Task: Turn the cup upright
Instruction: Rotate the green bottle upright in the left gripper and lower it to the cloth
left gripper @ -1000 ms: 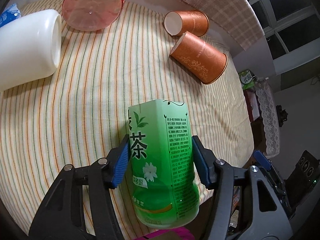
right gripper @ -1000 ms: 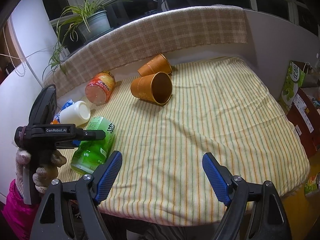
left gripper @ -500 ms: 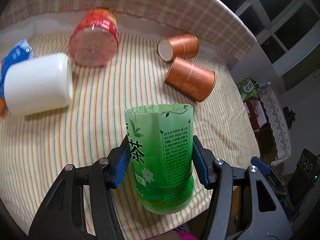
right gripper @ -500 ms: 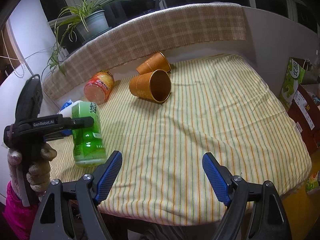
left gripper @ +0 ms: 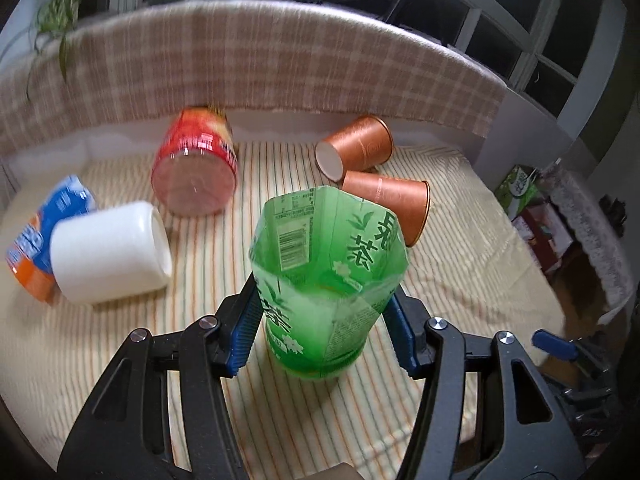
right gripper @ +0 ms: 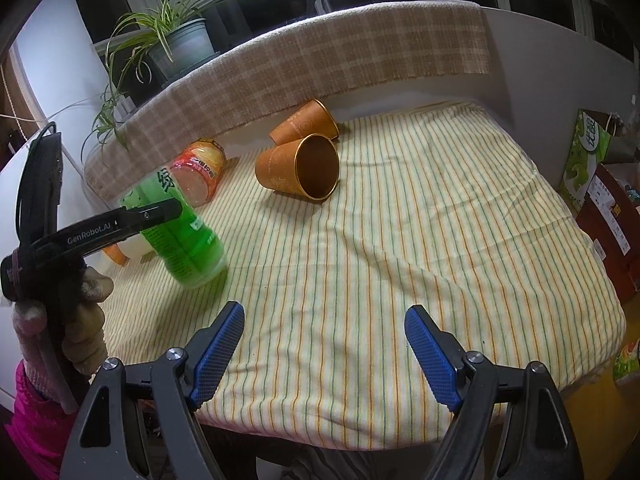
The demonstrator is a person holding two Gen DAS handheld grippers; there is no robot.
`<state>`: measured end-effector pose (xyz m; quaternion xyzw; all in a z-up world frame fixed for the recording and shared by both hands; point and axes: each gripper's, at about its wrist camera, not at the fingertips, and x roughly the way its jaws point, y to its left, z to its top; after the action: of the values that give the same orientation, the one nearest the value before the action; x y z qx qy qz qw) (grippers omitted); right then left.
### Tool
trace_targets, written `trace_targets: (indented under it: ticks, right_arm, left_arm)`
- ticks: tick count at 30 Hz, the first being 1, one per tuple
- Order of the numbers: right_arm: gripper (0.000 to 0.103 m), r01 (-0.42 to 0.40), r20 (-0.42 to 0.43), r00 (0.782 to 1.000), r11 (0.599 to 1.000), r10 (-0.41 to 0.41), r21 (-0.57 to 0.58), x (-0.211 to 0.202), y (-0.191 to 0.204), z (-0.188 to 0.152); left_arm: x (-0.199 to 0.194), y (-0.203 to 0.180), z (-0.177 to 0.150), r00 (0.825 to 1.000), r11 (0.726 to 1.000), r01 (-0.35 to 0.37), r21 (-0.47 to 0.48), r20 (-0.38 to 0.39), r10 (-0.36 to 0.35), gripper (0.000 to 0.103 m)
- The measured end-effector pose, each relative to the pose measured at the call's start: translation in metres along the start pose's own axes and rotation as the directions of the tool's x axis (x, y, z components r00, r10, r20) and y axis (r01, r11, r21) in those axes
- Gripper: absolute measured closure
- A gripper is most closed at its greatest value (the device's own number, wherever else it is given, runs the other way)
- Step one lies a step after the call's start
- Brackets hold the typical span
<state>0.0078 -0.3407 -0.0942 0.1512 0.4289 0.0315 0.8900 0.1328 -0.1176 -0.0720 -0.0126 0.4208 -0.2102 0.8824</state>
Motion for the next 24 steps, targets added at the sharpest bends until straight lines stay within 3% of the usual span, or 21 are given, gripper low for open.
trace_targets:
  ticks: [6,24]
  right_arm:
    - [0.019,-0.003,0.006,1.0,1.0,0.003,-0.003,-0.001,0.001,0.0]
    - [0.019,-0.01,0.018,1.0,1.0,0.011,-0.02,-0.004,0.01,0.001]
  left_arm:
    - [-0.001,-0.007,-0.009,0.997,0.997,-0.056,0.059,0.046,0.054,0.045]
    - [-0.004,-0.006,-0.025,0.998,0.996,-0.05,0.074,0.038,0.047,0.045]
